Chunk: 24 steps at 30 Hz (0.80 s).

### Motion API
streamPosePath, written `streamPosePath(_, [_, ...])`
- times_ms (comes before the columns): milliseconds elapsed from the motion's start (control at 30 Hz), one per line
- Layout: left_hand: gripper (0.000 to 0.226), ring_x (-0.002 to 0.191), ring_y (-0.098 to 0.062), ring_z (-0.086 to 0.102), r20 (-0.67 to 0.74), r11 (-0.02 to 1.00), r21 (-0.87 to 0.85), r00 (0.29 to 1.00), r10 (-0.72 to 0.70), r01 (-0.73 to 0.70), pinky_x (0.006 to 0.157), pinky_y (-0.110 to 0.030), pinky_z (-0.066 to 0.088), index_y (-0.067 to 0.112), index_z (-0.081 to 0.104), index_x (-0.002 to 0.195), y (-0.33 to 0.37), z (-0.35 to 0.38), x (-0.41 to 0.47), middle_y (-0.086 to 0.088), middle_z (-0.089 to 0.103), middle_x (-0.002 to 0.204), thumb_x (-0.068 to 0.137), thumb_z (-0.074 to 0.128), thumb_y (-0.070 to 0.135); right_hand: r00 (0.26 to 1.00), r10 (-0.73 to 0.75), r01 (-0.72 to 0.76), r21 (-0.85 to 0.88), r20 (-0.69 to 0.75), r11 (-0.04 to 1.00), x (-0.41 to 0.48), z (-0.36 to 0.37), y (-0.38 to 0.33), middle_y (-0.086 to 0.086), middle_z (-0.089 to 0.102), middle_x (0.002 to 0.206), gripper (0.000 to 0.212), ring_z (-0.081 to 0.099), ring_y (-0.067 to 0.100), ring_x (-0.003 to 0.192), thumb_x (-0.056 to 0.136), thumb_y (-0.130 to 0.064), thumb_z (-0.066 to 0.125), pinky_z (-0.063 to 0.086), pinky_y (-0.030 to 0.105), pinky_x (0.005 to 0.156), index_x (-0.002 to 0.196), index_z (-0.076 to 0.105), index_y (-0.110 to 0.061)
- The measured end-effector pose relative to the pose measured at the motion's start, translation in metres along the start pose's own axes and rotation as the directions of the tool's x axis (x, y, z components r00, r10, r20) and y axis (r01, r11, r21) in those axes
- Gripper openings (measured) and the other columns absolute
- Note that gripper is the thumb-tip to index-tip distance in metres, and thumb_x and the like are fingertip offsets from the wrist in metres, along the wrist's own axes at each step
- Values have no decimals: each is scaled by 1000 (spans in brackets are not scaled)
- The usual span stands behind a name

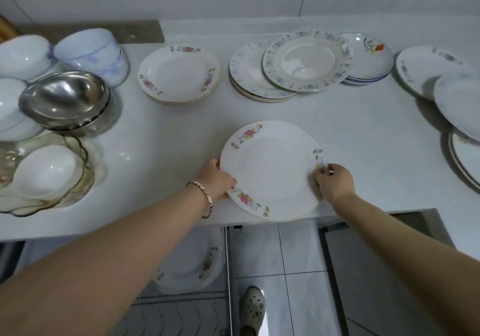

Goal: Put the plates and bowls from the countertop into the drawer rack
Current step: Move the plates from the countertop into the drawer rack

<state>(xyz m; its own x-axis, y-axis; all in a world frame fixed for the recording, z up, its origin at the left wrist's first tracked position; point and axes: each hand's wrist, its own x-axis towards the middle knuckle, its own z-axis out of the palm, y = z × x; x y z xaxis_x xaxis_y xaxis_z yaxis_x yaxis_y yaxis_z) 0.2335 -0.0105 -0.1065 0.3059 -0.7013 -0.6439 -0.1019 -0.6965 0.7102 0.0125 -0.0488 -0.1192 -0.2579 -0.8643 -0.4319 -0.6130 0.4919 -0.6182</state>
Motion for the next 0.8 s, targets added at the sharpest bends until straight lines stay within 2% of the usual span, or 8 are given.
streamPosePath(133, [49, 98, -29, 58, 15, 999, -42, 1000, -6, 7, 67, -43, 58, 8, 43, 117, -27, -32, -41, -8, 51, 108, 76, 63, -11, 995, -100, 100, 11, -13, 995, -50, 8, 1, -1, 42, 58, 39, 38, 14, 54, 93, -12, 45, 27, 23, 49, 56, 36, -20])
streamPosePath(233, [40, 91, -25, 59, 54, 994, -56, 994, -94, 97, 44, -32, 57, 3, 43, 109, -62, -65, -72, -10, 54, 112, 76, 60, -11, 985, -173, 173, 20, 1, 985, -99, 25, -3, -4, 44, 60, 33, 38, 9, 55, 94, -15, 46, 26, 22, 49, 61, 42, -20])
streamPosePath(333, [50, 106, -31, 59, 85, 988, -76, 988, -127, 134, 49, -33, 59, 4, 41, 121, -105, -107, -95, -14, 54, 120, 77, 59, -10, 980, -189, 189, 4, 66, 982, -153, 50, -3, -3, 49, 65, 15, 44, 14, 60, 93, -15, 49, 31, 22, 50, 79, 52, -10])
streamPosePath(433, [52, 107, -32, 61, 123, 992, -25, 985, -123, 127, 61, -39, 61, 7, 43, 121, -147, -152, -112, -12, 56, 118, 76, 61, -10, 982, -165, 167, -15, 88, 986, -207, 82, 2, -5, 49, 65, 20, 46, 19, 66, 92, -15, 51, 31, 22, 50, 73, 49, -15])
streamPosePath(500, [51, 105, -30, 62, 149, 987, 14, 976, -162, 162, 64, -41, 61, 8, 43, 120, -175, -177, -122, -12, 57, 116, 76, 62, -9, 983, -128, 132, -25, 131, 991, -239, 105, 9, -5, 51, 69, 14, 49, 22, 75, 93, -16, 51, 33, 24, 52, 79, 50, -13])
streamPosePath(633, [46, 101, -28, 63, 194, 945, 102, 926, -324, 309, 68, -40, 61, 10, 44, 116, -229, -210, -131, -11, 59, 116, 77, 60, -8, 976, -5, 20, -66, 218, 998, -279, 153, 37, 10, 62, 87, 13, 58, 28, 85, 92, -16, 51, 45, 32, 72, 97, 57, -6])
streamPosePath(733, [43, 102, -28, 61, 187, 911, 143, 893, -408, 386, 66, -38, 60, 9, 44, 114, -258, -218, -118, -13, 58, 118, 78, 58, -11, 958, 117, -97, -90, 260, 991, -285, 190, 59, 7, 58, 67, 18, 54, 23, 64, 90, -13, 50, 44, 30, 62, 73, 54, -11])
streamPosePath(800, [42, 103, -30, 61, 157, 903, 204, 898, -411, 377, 75, -44, 59, 6, 46, 115, -272, -217, -97, -13, 59, 116, 77, 59, -9, 949, 183, -155, -124, 257, 980, -276, 214, 73, 7, 55, 60, 26, 52, 23, 60, 91, -13, 48, 42, 30, 61, 65, 53, -11])
